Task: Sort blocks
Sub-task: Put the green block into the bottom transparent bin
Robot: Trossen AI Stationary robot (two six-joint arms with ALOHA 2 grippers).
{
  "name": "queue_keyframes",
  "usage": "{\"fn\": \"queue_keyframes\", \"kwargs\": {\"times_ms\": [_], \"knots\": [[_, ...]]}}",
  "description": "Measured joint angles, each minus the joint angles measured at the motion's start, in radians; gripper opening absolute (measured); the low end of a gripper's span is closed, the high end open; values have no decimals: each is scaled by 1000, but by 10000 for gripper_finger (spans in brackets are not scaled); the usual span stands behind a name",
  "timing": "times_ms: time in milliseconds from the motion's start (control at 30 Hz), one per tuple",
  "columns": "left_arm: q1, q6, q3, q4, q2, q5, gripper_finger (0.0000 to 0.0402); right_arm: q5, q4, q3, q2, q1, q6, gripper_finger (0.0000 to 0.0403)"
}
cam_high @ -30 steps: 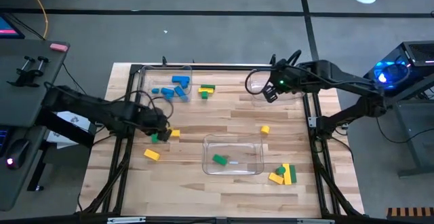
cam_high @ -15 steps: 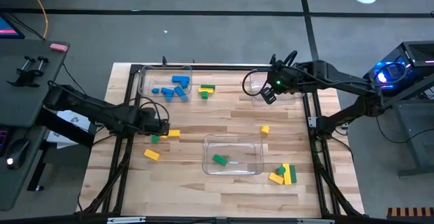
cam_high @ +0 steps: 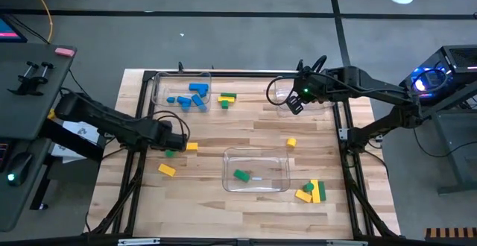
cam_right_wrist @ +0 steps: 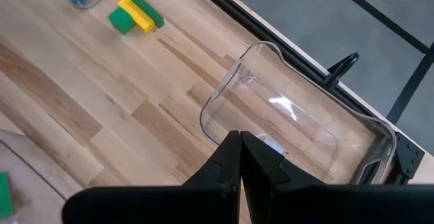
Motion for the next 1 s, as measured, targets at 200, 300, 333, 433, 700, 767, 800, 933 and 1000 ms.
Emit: {"fn": "queue_keyframes", "kwargs": {"times_ms": [200, 300, 333, 433, 700, 767, 800, 933, 1000], "knots": [[0, -11, 0, 49, 52, 39, 182, -1, 0, 0, 0, 0, 0, 0], [-6, -11, 0, 71, 82, 65, 182, -1, 0, 0, 0, 0, 0, 0], [-9, -17, 1, 76, 90, 65, 182, -1, 0, 0, 0, 0, 0, 0], [-21, -5, 4, 93, 114, 58, 181, -1, 0, 0, 0, 0, 0, 0], [-42, 126, 26, 106, 96, 23, 99, -1, 0, 0, 0, 0, -7, 0], [-34, 160, 52, 98, 58, -23, 75, 0, 0, 0, 0, 0, -2, 0], [-25, 182, 63, 66, 29, -43, 75, 0, 0, 0, 0, 0, 2, 0], [29, 269, 139, -23, -96, -152, 75, -12, 0, 0, 0, 0, 12, 0], [66, 345, 189, -56, -162, -224, 75, -18, 1, 0, 0, 2, 32, 0]]}}
